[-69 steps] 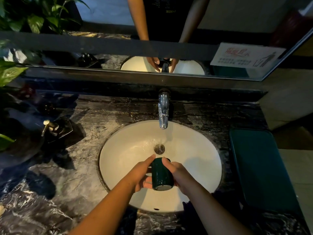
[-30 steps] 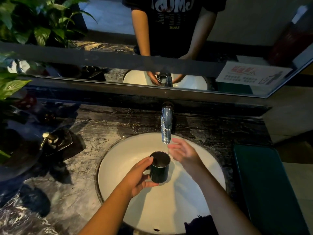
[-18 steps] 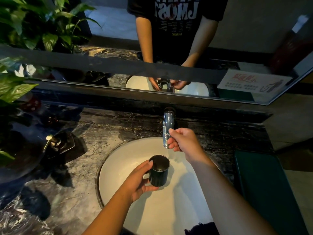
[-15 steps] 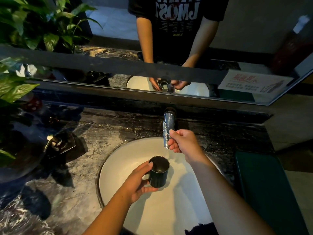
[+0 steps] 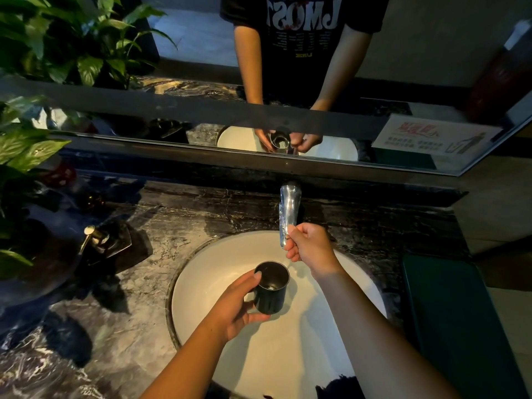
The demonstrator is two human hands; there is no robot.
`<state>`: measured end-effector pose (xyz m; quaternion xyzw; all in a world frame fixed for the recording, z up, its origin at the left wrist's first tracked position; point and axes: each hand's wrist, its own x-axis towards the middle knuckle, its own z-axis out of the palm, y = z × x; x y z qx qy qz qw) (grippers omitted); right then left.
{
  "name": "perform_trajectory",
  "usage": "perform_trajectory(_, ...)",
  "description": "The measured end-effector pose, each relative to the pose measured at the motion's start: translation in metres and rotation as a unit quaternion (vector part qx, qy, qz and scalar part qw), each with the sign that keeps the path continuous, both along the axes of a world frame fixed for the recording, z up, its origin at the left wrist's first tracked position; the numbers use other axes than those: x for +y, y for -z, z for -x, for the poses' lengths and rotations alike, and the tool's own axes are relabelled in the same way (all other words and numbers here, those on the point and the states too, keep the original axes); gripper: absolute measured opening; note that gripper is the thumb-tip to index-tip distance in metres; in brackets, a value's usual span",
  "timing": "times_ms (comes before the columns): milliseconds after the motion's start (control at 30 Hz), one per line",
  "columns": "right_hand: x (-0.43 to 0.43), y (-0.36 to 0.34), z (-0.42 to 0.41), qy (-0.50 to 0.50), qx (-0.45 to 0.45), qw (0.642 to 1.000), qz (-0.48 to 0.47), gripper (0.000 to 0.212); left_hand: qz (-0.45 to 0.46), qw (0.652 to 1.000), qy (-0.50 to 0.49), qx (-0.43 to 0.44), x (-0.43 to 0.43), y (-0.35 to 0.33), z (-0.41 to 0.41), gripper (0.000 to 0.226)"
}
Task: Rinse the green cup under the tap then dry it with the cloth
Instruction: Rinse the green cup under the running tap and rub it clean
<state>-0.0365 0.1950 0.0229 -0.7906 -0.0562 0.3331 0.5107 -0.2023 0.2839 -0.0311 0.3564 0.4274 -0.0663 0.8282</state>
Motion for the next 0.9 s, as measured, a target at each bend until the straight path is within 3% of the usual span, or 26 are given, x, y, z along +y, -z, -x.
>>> perform_trajectory(433, 0.000, 0.010, 0.005, 0.007, -0.034, 0.999, 0.002, 0.024, -0.013, 1.000, -0.010, 0.004, -0.011, -0.009, 0.005, 0.025)
perform_trajectory(567, -0.003, 0.009, 0.009, 0.048, -0.069, 0.996, 0.029, 0.020, -0.018, 0.999, -0.025, -0.013, -0.016, -0.020, 0.011, 0.025)
perform_trajectory(667, -0.019, 0.005, 0.023, 0.073, -0.074, 0.995, -0.007, 0.018, 0.003, 0.998, -0.057, -0.039, -0.018, -0.030, 0.017, 0.021)
perform_trajectory(767, -0.044, 0.001, 0.047, 0.016, -0.048, 0.997, -0.064, 0.017, 0.008, 0.996, -0.071, -0.059, -0.021, -0.039, 0.023, 0.025)
perform_trajectory(900, -0.072, -0.009, 0.077, -0.095, -0.048, 0.991, -0.086, 0.040, -0.018, 0.994, -0.063, -0.089, -0.029, -0.051, 0.030, 0.032)
